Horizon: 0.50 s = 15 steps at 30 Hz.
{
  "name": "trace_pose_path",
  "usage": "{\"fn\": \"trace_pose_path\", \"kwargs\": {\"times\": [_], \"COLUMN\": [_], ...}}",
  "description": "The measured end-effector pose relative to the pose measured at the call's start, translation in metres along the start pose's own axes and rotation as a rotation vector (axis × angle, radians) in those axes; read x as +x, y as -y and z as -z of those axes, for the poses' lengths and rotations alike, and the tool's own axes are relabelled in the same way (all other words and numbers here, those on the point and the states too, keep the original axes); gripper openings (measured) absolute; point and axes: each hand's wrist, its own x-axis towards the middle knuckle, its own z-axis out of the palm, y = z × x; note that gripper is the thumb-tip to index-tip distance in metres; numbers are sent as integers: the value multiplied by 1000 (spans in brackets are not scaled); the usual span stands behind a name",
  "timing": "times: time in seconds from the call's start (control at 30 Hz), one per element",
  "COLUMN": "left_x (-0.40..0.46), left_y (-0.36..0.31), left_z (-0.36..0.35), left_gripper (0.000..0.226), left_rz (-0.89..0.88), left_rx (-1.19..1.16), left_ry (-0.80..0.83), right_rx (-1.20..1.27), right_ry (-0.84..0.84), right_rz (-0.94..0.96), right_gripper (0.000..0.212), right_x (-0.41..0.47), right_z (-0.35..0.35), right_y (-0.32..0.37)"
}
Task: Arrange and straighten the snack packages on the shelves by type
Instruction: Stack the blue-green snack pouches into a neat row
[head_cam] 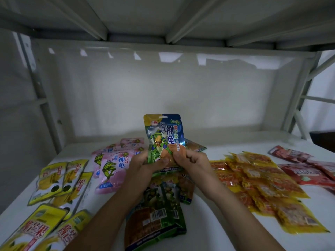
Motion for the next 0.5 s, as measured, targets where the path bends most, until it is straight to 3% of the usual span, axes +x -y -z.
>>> {"fn": "trace_pose_path", "kwargs": {"times": [0.07,0.17,0.33,0.5], "left_x": [-2,-4,2,2], "left_y": [-2,-8,-2,0], "left_z": [-2,-9,-7,-3], "left_gripper": [15,24,30,20], "left_rz": [-14,-11,-49,95], "left_rx": [21,11,143,28], "left_ry": [23,44,-41,-40], "right_rx": [-37,-50,-199,-151], "right_ry": [-27,-68,-93,-85], "right_rz": [32,20,42,47], "right_gripper": [30,21,26,16], "right_x": [0,2,6,3], "right_z": [-1,2,4,3], "right_y": [-2,-3,-8,-2]}}
